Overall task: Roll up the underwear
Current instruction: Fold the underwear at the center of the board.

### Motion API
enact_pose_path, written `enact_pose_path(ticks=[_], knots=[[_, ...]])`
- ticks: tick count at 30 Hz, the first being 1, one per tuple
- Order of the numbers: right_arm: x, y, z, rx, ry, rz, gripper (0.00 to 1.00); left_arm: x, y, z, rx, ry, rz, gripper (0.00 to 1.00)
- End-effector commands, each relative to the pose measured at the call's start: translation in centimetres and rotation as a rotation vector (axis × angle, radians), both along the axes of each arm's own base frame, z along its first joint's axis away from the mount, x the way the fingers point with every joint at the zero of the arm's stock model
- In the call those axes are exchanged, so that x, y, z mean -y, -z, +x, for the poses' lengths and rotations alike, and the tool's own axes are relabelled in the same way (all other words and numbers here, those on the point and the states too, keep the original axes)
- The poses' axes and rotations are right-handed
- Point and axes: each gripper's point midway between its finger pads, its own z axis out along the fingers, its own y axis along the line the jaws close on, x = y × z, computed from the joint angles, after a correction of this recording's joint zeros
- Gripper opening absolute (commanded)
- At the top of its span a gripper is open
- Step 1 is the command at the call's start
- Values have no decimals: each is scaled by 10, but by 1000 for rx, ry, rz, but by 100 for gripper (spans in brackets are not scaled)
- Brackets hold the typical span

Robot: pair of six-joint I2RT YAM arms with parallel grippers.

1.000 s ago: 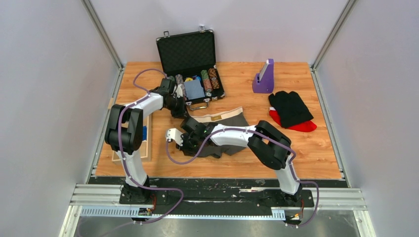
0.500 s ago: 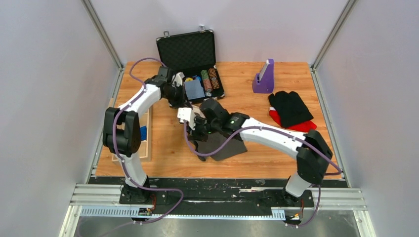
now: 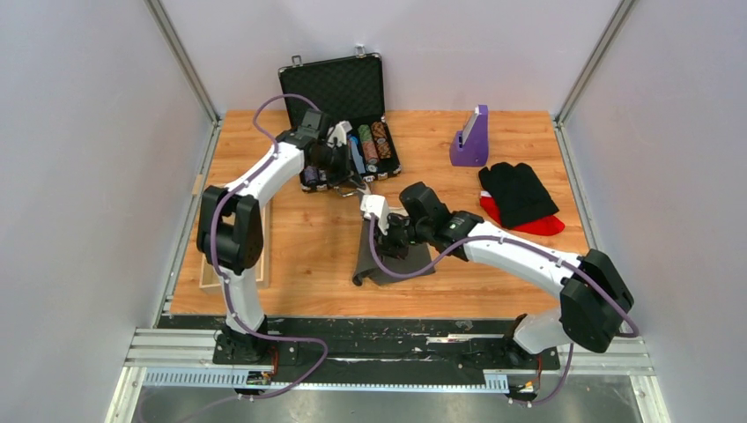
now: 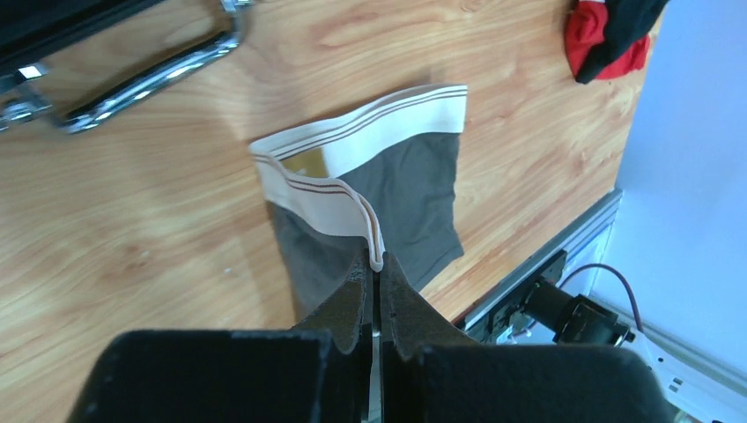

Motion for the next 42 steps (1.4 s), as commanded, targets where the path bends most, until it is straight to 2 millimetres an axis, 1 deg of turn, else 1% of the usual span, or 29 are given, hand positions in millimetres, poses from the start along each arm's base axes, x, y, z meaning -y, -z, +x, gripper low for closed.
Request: enact_pose_path(ticks=[1,4,5,6,7,8,9,10,11,12,13,14,17,21,28,36,42], knots=[[9,-7,-13,-30,-6,54,0,29,-5,12,51,26,-8,0],[23,4,-9,-43,47,37,0,40,1,13,41,18,15,0],[28,8,-9,-48,61,30,0,45,8,12,31,20,32,0],[33,11,-9,-50,75,24,0,45,8,15,39,8,59,0],[37,14,-9,-53,87,20,0,50,14,13,33,14,76,0],[41,18,-9,-57,103,15,0,51,14,17,45,2,97,0],[44,21,-9,-62,116,11,0,56,20,15,32,-2,109,0],[48,25,-9,-69,131,7,0,60,19,17,43,-9,123,0],[52,29,-9,-72,146,2,0,61,25,17,35,-12,143,0],[55,32,-7,-78,160,-1,0,64,23,22,59,-21,166,0],[58,36,-7,-86,171,-6,0,64,28,22,58,-20,186,0],[62,39,-4,-94,189,-7,0,65,25,26,77,-26,198,0],[70,49,0,-143,227,-13,0,67,33,27,76,-19,227,0],[76,58,2,-197,255,-15,0,72,40,28,83,-3,247,0],[82,62,-5,-198,247,-22,0,87,49,20,81,31,258,0],[91,70,-11,-185,231,-58,0,93,50,21,108,50,277,0],[97,74,-10,-181,243,-70,0,105,50,19,119,68,268,0]])
